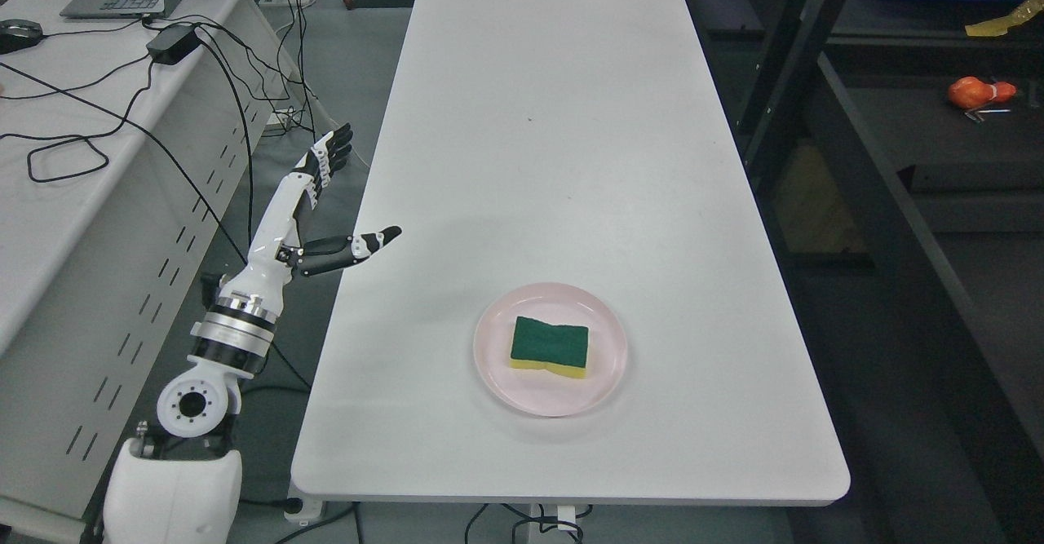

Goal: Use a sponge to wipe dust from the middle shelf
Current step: 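Reach the left hand forward over the table toward the sponge on the pink plate, then close the left hand around the green-and-yellow sponge and lift it off the plate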

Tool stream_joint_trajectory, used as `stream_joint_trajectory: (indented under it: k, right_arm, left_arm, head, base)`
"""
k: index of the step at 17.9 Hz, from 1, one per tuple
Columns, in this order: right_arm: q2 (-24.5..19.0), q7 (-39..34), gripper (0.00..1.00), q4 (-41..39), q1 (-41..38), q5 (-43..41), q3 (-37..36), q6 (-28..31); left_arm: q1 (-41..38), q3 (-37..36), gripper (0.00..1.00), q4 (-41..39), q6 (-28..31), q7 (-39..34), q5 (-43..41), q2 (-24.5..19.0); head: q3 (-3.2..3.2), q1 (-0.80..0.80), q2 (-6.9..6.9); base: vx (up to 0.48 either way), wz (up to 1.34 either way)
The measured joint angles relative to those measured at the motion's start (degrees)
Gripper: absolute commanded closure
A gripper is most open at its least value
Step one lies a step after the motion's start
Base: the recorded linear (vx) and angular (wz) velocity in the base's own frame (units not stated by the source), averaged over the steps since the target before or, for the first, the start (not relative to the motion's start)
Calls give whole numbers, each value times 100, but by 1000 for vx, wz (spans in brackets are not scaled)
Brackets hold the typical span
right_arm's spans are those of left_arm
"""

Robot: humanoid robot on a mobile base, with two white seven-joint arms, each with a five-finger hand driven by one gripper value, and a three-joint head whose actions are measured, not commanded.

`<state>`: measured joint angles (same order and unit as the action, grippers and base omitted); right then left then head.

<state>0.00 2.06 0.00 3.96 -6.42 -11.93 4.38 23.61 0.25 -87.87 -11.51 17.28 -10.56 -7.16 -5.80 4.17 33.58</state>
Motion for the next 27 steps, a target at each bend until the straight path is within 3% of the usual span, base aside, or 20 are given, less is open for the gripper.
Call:
stream_joint_trajectory:
  k: [5,10,18,27]
  right_arm:
    - [0,0,0,0,0,0,0,0]
    - [0,0,0,0,-1,0,0,0]
    - [0,0,0,0,0,0,0,0]
    - [0,0,0,0,0,0,1,0]
  left_arm:
    - [1010,-985,2,278,-728,191,-1603,-321]
    - [1829,-2181,3,483,-1088,984,-2936,-532]
    - [2363,-3710,3,294,-1156,1996,-3764,-766]
    - [2448,-4792,3,243,-1165,2178,-4339,-800]
  head:
    - [0,0,0]
    - [0,0,0]
    - [0,0,0]
    - [0,0,0]
  base:
    - [0,0]
    - [0,0]
    - [0,0]
    - [0,0]
